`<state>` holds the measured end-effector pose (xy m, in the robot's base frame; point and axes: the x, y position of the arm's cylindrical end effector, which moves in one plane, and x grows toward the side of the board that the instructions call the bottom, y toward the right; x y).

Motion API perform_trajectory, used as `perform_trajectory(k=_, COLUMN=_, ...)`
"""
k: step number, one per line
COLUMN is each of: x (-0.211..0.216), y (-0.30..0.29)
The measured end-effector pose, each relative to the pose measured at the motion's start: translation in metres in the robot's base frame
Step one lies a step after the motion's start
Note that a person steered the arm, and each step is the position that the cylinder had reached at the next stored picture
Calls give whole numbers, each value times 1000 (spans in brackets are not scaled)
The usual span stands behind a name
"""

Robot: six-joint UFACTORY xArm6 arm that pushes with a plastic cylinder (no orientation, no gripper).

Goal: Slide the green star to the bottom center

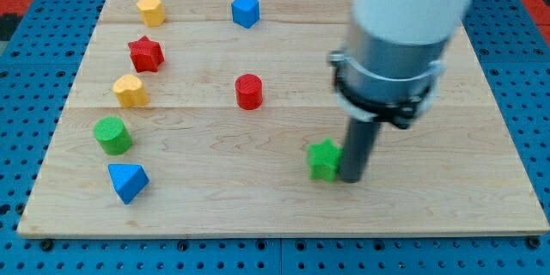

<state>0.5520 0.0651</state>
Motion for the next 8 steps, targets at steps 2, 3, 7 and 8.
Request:
perform_trajectory(k=2, x=-38, y=13)
perform_trajectory(k=3, x=-18, y=-56)
perform_trajectory(k=7, x=32, y=-60)
perform_trajectory(k=8, x=24, y=-58)
